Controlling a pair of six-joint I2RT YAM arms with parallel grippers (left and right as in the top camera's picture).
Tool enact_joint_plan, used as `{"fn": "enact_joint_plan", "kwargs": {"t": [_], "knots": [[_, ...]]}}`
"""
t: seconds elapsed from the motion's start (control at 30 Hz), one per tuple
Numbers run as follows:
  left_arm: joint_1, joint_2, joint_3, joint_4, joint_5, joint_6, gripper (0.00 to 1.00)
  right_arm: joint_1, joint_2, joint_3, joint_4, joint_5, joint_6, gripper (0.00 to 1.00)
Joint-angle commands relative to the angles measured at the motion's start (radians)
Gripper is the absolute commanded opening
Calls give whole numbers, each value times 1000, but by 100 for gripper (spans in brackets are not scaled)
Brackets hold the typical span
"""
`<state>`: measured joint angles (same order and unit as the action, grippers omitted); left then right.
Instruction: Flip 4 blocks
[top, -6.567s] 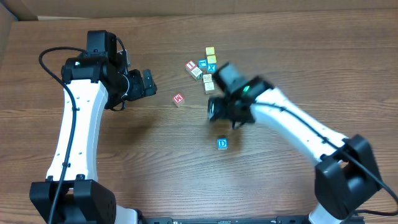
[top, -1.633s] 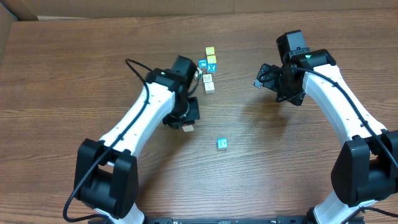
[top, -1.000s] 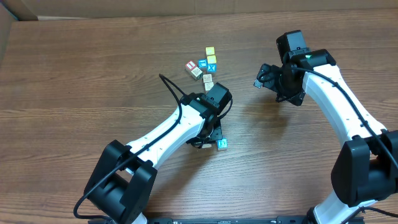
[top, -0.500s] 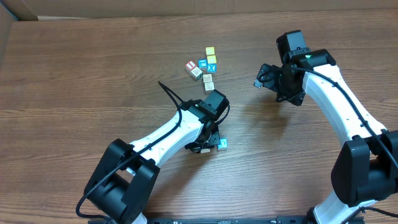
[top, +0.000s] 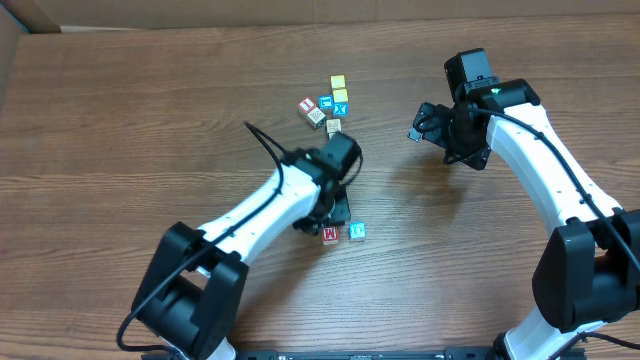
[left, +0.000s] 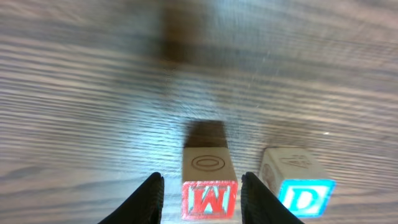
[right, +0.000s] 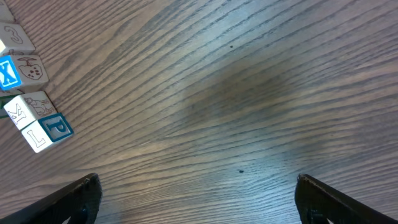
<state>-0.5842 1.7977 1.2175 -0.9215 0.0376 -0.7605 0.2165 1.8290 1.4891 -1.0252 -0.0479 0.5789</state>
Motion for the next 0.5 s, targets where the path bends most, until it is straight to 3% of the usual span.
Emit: {"fn": "enact_joint_plan", "kwargs": {"t": [0.0,0.1,0.2,0.47], "knots": [[42,0,111,-43,12,60,33,-4,-3,9,2,2,-4,100],[61,0,154,-90,12,89,28,-4,-3,9,2,2,-4,100],[61,0,142,-146,-6,88,4,-4,-3,9,2,2,-4,100],[29,1,-38,-134,15,84,4,-4,-3,9,2,2,-4,100]]}}
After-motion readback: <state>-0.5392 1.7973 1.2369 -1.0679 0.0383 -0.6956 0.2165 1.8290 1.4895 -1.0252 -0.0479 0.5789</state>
